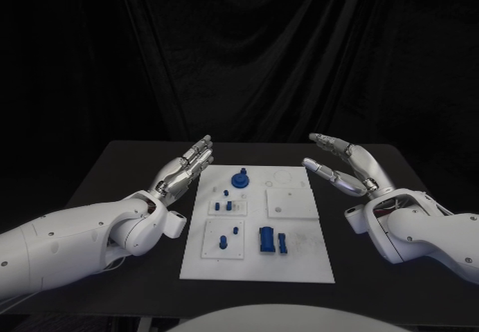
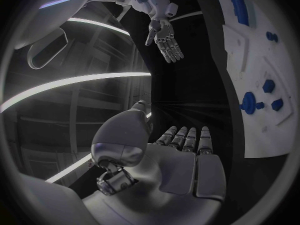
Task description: Assemble the parts on the task board
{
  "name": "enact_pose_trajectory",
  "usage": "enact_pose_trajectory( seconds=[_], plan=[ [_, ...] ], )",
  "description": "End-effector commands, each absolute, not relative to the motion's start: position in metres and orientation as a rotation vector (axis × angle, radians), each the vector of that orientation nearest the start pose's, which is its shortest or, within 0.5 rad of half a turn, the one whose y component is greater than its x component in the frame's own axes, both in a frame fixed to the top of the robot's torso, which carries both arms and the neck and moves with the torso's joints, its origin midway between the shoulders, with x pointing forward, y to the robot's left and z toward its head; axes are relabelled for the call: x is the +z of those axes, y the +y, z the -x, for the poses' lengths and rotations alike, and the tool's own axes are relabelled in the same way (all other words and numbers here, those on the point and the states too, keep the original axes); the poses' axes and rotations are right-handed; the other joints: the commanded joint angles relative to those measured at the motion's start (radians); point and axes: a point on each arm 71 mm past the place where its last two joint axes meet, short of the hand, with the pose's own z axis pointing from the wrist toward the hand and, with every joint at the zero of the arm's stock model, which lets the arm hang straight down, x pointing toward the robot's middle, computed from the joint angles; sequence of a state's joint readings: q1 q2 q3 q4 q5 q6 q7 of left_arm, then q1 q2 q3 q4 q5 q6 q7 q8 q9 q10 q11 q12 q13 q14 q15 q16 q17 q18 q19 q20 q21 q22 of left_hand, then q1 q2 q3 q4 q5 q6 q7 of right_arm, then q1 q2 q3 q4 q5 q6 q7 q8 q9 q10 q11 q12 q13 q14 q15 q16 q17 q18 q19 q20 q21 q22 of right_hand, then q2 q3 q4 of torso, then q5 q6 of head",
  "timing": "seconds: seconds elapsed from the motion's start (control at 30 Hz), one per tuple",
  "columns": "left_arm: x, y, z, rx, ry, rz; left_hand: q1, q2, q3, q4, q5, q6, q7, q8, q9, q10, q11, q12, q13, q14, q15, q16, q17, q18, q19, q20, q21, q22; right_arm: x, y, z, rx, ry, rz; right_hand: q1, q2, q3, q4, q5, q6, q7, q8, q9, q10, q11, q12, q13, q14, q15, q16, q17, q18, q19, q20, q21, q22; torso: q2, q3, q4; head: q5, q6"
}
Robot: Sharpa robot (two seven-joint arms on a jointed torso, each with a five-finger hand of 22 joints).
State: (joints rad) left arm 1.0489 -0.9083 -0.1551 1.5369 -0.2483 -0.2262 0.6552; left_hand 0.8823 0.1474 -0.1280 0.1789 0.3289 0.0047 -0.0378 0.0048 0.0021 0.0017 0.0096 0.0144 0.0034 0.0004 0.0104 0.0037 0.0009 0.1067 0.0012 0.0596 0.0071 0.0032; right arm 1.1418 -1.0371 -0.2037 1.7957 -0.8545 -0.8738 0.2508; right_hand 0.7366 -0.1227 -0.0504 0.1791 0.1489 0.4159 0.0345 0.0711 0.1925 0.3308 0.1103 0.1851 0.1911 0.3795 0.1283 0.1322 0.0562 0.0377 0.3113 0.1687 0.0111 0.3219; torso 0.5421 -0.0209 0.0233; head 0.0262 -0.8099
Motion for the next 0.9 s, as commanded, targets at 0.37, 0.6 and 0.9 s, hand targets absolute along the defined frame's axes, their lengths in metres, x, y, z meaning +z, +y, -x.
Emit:
enact_pose_trajectory(
  seconds=[0.37,0.6,0.9],
  plan=[
    [-0.231,0.199,-0.458,-1.282,1.256,1.148,-0.495,-0.147,0.128,-0.101,-0.184,-0.005,0.038,-0.005,-0.002,-0.002,-0.010,-0.014,-0.003,0.000,-0.010,-0.004,-0.001,-0.107,-0.001,-0.060,-0.007,-0.003,-0.219,-0.213,-0.436,1.126,1.329,-0.865,-0.413,0.123,0.050,-0.098,-0.149,-0.233,-0.034,-0.071,-0.108,-0.184,-0.110,-0.104,-0.107,-0.212,-0.128,-0.132,-0.056,-0.038,-0.174,-0.095,-0.011,-0.181,0.002,0.0188,-0.0209,-0.023,0.187],
    [-0.225,0.193,-0.462,-1.231,1.220,1.206,-0.587,-0.147,0.128,-0.179,-0.219,-0.005,0.038,-0.005,-0.002,-0.002,-0.010,-0.014,-0.003,0.000,-0.010,-0.004,-0.001,-0.107,-0.001,-0.060,-0.007,-0.003,-0.222,-0.201,-0.452,1.189,1.270,-1.065,-0.489,0.123,0.050,-0.179,-0.149,-0.276,-0.034,-0.071,-0.193,-0.218,-0.110,-0.185,-0.191,-0.251,-0.128,-0.132,-0.056,-0.038,-0.209,-0.169,-0.011,-0.214,0.002,0.0209,-0.0233,-0.026,0.210],
    [-0.224,0.192,-0.462,-1.229,1.218,1.209,-0.684,-0.147,0.128,-0.179,-0.255,-0.005,0.038,-0.005,-0.002,-0.002,-0.010,-0.014,-0.003,0.000,-0.010,-0.004,-0.001,-0.107,-0.001,-0.060,-0.007,-0.003,-0.224,-0.193,-0.461,1.228,1.219,-1.205,-0.571,0.123,0.050,-0.179,-0.149,-0.321,-0.034,-0.071,-0.193,-0.253,-0.110,-0.185,-0.191,-0.292,-0.128,-0.132,-0.056,-0.038,-0.239,-0.169,-0.011,-0.250,0.002,0.0209,-0.0233,-0.026,0.210]
  ],
)
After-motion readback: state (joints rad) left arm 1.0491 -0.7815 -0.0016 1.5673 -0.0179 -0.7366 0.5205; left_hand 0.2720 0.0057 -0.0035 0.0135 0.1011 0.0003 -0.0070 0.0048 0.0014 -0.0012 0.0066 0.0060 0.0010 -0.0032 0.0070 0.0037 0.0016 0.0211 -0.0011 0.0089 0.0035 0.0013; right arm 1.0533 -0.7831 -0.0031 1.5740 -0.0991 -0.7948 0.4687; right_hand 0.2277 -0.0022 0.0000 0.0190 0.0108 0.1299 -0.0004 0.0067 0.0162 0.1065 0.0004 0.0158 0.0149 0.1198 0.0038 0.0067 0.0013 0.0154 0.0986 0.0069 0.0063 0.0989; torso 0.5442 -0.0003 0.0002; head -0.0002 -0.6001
